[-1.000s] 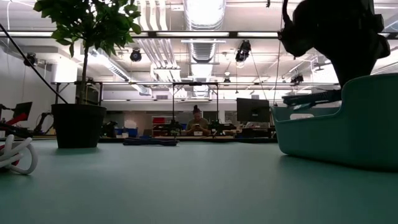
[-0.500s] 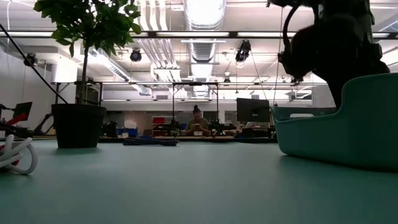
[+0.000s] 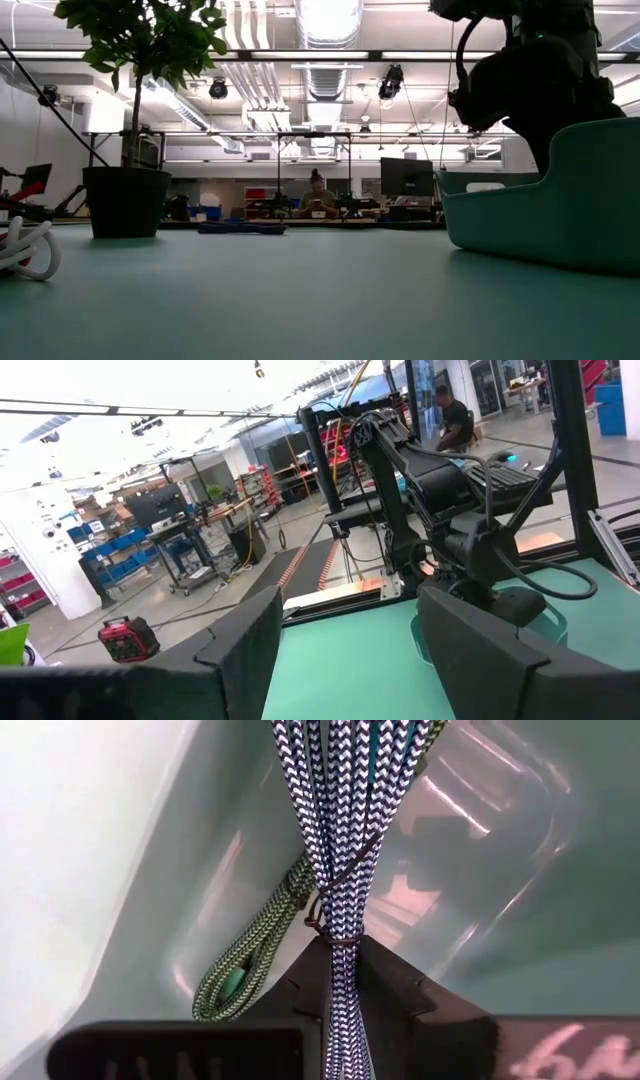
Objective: Pick and place USB-C Cables
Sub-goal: Put the blue charger cable into the blue bin, then put the violet charger cable into the blue bin
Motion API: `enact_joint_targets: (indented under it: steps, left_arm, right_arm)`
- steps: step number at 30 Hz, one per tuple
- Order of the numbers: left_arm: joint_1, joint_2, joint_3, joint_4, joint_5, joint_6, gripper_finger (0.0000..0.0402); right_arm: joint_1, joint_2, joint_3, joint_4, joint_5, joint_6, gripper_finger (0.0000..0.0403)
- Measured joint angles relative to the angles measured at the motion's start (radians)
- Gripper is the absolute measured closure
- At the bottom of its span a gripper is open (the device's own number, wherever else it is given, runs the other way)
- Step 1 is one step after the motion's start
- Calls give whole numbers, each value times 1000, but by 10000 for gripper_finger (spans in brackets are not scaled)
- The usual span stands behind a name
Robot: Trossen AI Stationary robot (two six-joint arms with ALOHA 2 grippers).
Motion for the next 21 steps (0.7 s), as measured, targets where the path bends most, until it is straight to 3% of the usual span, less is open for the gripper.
enact_joint_targets:
  steps: [5,13,21]
  left_arm:
    - [0,0,0,0,0,0,180]
    - [0,0,0,0,0,0,180]
    - [0,8,0,34,0,-3,180]
  right_arm:
    - [0,0,0,0,1,14,363]
    - [0,0,1,-1,-7,21,303]
    - [2,-4,83,-11,-2,-77,267]
